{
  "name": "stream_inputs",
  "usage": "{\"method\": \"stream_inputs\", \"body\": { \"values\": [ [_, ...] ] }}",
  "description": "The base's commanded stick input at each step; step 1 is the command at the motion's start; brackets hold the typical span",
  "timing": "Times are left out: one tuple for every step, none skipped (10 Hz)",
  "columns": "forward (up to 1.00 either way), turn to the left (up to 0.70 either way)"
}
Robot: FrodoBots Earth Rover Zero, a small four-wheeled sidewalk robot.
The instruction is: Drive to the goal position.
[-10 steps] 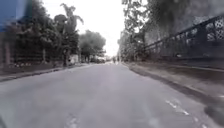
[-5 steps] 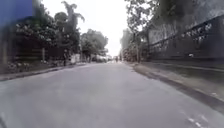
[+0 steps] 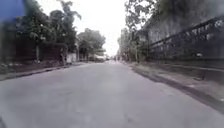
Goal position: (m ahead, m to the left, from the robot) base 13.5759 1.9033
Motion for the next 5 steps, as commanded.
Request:
{"method": "stream_inputs", "body": {
  "values": [
    [1.00,0.04],
    [1.00,0.04],
    [1.00,0.04],
    [1.00,0.04],
    [1.00,0.04]
  ]
}}
